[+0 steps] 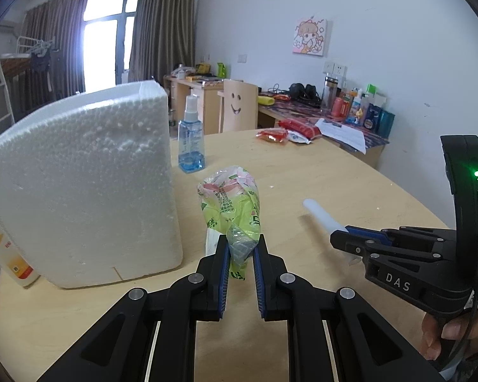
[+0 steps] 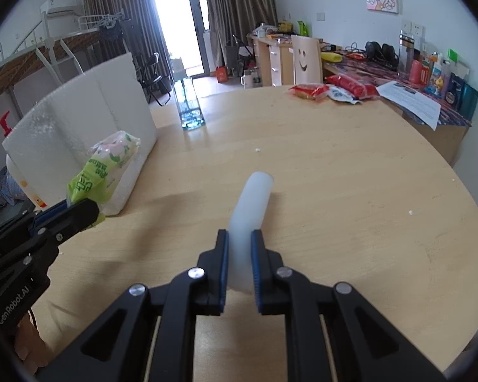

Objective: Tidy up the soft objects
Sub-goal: 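Lift the green bag and foam tube with both tools and carry them to the foam box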

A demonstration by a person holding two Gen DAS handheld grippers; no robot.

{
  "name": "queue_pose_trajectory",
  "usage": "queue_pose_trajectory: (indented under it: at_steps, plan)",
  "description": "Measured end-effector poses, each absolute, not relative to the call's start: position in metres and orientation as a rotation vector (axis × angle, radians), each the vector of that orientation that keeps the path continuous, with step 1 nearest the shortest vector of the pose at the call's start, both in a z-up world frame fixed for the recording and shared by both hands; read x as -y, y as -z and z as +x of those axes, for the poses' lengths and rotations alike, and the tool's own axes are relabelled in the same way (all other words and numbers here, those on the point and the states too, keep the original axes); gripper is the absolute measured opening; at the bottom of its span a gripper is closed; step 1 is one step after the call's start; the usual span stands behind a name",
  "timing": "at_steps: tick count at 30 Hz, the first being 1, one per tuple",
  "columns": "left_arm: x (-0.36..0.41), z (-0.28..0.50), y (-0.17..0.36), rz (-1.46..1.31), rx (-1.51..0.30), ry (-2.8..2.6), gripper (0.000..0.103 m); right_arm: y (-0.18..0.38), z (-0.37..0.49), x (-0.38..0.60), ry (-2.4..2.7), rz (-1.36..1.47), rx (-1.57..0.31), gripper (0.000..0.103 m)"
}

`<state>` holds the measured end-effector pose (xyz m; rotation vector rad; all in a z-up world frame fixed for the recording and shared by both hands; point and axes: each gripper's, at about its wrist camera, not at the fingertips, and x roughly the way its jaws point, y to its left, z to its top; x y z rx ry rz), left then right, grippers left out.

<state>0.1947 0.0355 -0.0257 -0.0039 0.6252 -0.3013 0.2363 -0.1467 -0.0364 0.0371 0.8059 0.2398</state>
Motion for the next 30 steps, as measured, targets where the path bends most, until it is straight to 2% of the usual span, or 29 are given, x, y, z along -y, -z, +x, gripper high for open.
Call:
queue_pose_trajectory:
  at_steps: [30]
  plan:
    - [-0.027,0.125,-0.051,0.037,-0.421,0.212,0.016,-0.035,0.182,0.175,-0.334,0.032,-0.536,0.017]
